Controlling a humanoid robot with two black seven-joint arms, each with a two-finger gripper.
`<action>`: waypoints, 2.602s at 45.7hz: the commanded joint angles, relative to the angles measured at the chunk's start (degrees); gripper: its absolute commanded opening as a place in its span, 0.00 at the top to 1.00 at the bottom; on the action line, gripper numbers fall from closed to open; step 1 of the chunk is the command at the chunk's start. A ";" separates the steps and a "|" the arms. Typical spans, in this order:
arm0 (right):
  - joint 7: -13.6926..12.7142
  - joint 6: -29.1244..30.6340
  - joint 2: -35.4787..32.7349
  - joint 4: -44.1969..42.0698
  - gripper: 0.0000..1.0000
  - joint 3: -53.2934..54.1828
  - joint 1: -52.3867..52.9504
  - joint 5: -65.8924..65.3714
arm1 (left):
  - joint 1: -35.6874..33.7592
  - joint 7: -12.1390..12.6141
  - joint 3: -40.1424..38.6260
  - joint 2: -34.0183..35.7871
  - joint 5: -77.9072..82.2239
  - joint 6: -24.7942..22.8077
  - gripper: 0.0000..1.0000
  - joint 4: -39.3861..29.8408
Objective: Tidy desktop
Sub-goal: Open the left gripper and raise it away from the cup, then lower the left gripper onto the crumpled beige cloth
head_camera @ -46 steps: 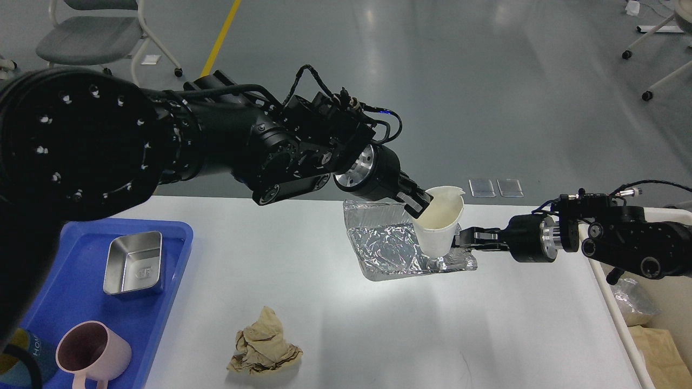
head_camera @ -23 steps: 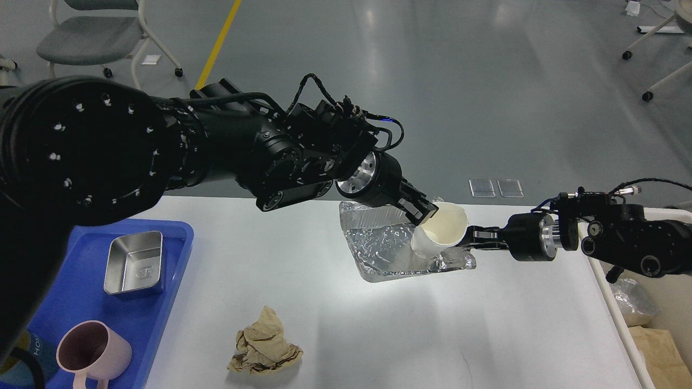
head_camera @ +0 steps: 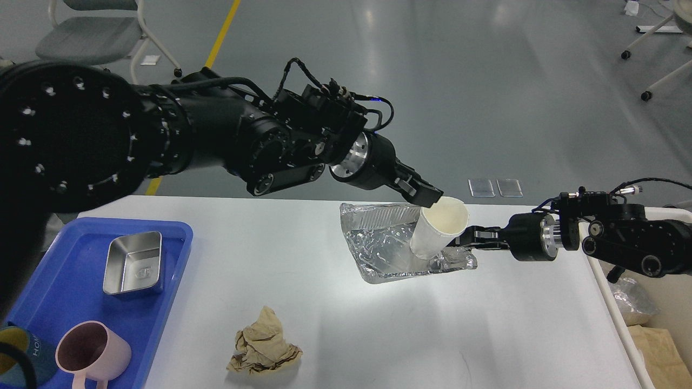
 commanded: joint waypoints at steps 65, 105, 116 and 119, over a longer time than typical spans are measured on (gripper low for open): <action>0.00 -0.18 1.92 -0.53 1.00 -0.64 -0.53 0.00 | -9.52 -1.62 4.19 69.03 15.44 -10.50 0.04 -29.86; 0.09 -0.18 2.36 -2.73 1.00 -1.87 -0.79 0.00 | 19.14 1.46 2.70 38.00 24.67 4.88 0.04 -29.06; 0.09 -0.09 2.36 -2.73 1.00 -2.74 -0.53 0.00 | 11.86 0.32 7.35 40.63 24.93 3.13 0.04 -29.50; 0.09 -0.18 2.45 -2.73 1.00 -2.92 -0.44 0.00 | 6.59 -0.82 9.90 42.47 25.54 0.93 0.04 -29.94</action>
